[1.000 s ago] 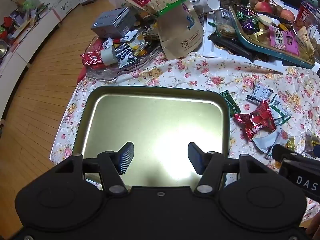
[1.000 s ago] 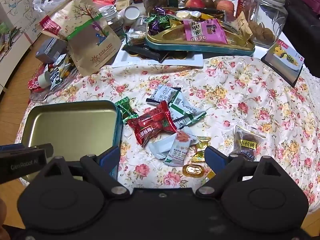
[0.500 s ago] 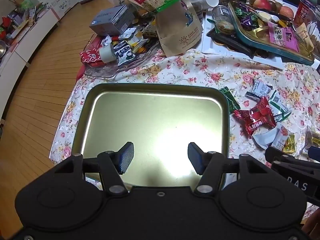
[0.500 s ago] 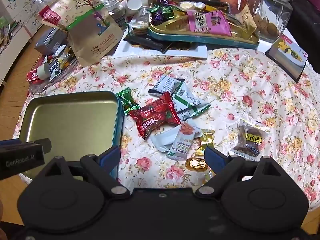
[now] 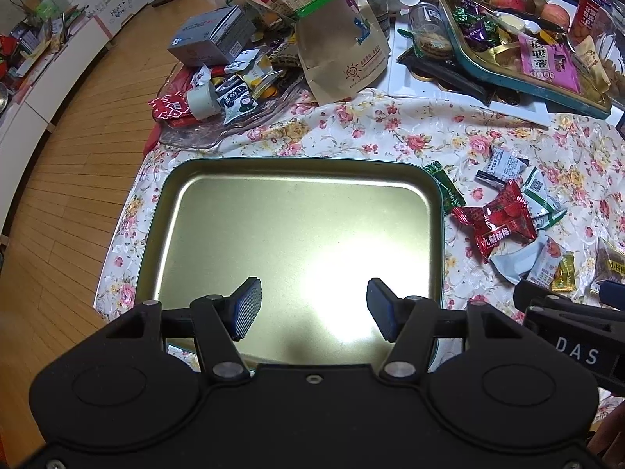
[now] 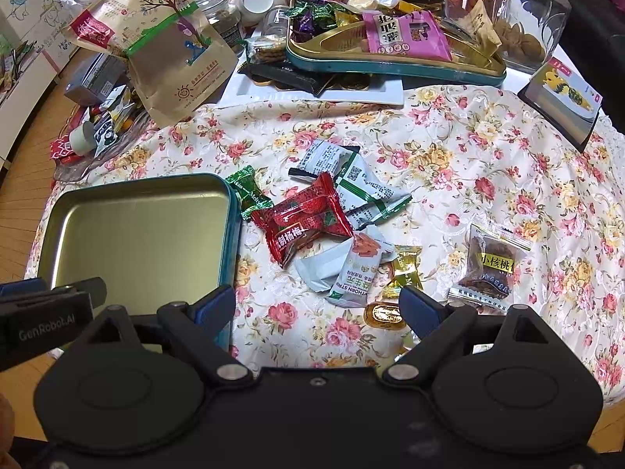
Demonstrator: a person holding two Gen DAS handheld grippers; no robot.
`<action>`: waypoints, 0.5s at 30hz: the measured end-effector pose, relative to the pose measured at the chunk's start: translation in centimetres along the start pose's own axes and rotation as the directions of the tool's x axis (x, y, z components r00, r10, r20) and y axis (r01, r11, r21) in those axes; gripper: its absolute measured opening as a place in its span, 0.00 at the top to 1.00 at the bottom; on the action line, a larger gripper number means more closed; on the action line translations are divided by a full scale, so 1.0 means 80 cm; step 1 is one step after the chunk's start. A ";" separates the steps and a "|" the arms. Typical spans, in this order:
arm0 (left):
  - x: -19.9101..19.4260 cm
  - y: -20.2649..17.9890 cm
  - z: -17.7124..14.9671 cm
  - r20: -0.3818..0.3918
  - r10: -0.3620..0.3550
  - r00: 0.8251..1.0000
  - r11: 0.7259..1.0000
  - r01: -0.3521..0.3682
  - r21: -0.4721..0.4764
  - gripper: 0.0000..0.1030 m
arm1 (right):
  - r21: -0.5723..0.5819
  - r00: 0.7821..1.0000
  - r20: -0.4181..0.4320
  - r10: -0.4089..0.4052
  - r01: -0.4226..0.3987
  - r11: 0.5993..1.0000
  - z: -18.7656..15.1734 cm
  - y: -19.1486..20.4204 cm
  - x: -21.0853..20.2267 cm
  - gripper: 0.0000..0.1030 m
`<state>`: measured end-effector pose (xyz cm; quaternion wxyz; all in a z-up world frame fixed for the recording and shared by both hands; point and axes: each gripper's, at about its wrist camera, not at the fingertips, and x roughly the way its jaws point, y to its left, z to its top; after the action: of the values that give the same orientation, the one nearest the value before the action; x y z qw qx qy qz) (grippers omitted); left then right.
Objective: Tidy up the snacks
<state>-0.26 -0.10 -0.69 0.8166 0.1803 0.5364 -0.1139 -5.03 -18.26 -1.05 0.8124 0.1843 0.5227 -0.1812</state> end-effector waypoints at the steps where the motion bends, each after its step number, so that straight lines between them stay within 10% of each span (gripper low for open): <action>1: 0.000 0.000 0.000 -0.001 0.001 1.000 1.000 -0.001 0.001 0.38 | -0.001 1.000 -0.003 0.000 0.000 1.000 0.000 0.000 0.001 0.08; 15: 0.001 0.001 0.000 -0.005 0.001 1.000 1.000 -0.001 -0.003 0.38 | -0.004 1.000 -0.020 0.007 -0.007 1.000 0.001 0.003 0.003 0.08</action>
<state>-0.19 -0.04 -0.72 0.8156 0.1796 0.5384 -0.1124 -4.76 -18.15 -1.23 0.8080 0.1863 0.5306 -0.1757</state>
